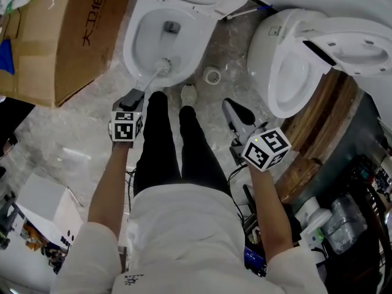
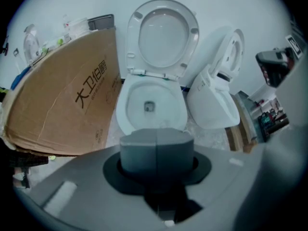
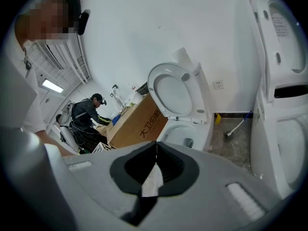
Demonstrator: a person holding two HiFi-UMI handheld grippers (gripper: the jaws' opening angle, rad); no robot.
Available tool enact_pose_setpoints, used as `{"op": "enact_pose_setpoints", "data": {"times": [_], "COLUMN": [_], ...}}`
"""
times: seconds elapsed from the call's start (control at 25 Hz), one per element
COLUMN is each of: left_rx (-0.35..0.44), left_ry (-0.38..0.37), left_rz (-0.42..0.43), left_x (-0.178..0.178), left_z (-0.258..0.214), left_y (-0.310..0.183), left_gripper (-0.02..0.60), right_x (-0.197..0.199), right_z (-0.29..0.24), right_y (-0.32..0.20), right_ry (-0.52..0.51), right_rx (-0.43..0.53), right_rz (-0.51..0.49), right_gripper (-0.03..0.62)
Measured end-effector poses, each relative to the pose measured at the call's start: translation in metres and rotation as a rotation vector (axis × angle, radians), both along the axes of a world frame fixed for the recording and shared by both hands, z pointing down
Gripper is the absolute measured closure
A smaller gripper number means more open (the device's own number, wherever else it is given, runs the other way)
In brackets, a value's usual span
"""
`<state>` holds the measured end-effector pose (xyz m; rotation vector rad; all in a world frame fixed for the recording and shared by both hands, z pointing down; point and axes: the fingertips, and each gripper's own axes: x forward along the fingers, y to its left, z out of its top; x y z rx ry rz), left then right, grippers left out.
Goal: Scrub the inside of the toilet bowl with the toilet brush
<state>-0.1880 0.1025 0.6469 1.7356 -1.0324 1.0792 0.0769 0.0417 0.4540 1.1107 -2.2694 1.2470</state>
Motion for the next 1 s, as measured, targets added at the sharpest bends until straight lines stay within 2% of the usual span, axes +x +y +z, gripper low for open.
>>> {"op": "enact_pose_setpoints", "data": {"times": [0.52,0.8,1.0], "left_rx": [-0.004,-0.040,-0.045], "left_ry": [-0.020,-0.019,-0.032], "left_rz": [-0.038,-0.083,-0.085], "left_x": [-0.021,-0.032,-0.042], "left_z": [-0.004,-0.015,-0.018], "left_y": [0.013,0.014,0.009], "left_gripper": [0.436,0.436,0.436], "right_x": [-0.007,-0.011,-0.015], "right_z": [-0.003,-0.006,-0.007], "right_y": [0.001,-0.002,-0.006], "right_ry": [-0.004,-0.011,-0.016], "right_rx": [0.008,0.013,0.018], "right_rz": [0.000,0.004,0.014], "right_gripper": [0.593,0.592,0.592]}}
